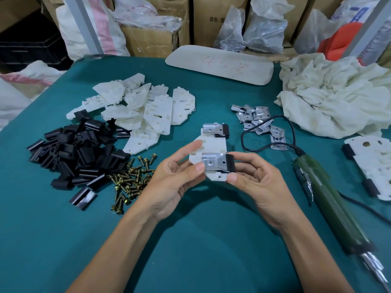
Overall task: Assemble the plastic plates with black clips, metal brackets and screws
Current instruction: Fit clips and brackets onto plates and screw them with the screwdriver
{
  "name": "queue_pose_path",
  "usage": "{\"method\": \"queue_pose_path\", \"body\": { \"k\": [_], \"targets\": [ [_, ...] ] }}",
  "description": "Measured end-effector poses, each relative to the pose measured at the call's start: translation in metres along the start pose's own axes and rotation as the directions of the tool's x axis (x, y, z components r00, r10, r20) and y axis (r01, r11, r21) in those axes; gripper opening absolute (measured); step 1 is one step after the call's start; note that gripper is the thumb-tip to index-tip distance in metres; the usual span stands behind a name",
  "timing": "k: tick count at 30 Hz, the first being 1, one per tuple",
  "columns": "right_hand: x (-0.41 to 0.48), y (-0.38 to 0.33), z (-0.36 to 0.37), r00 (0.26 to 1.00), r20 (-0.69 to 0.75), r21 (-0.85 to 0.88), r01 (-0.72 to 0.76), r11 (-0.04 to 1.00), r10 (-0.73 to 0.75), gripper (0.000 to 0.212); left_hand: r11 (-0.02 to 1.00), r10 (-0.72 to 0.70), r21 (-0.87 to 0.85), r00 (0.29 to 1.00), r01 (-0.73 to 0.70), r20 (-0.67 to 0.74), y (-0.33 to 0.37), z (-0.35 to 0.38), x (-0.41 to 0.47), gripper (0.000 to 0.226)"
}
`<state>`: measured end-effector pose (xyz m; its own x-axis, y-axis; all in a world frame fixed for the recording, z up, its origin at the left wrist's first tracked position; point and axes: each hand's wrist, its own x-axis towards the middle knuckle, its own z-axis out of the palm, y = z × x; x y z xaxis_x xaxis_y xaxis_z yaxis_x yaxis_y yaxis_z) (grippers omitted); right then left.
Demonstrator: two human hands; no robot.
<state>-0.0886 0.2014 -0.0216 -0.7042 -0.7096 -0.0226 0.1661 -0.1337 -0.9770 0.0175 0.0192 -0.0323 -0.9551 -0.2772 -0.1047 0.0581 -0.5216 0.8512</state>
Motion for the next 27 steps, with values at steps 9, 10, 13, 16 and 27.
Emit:
{"method": "queue_pose_path", "body": {
  "k": [9, 10, 13, 16, 27],
  "targets": [
    [0.002, 0.001, -0.015, 0.986, 0.038, 0.127, -0.164, 0.978, 0.161, 0.040, 0.804, 0.039, 0.594, 0.999, -0.037, 0.009, 0.006, -0.007, -0.006, 0.061],
    [0.001, 0.002, -0.019, 0.981, 0.049, 0.127, -0.191, 0.973, 0.186, 0.038, 0.634, 0.096, 0.772, 0.995, -0.036, -0.032, 0.005, -0.008, -0.005, 0.057],
    [-0.001, 0.004, -0.031, 0.970, 0.062, 0.107, -0.242, 0.964, 0.236, 0.033, 0.141, 0.326, 0.981, 0.942, -0.131, 0.079, 0.007, -0.005, -0.003, 0.038],
    [-0.005, 0.001, -0.040, 0.967, 0.002, 0.034, -0.256, 0.966, 0.256, 0.039, -0.022, 0.388, 0.958, 0.881, -0.285, 0.271, 0.020, 0.003, -0.001, 0.027],
    [0.016, -0.031, -0.020, 0.944, -0.283, -0.513, 0.002, 0.858, -0.171, 0.017, 0.047, 0.073, 0.993, 0.992, -0.104, 0.101, 0.017, 0.023, 0.027, 0.028]
  ]
}}
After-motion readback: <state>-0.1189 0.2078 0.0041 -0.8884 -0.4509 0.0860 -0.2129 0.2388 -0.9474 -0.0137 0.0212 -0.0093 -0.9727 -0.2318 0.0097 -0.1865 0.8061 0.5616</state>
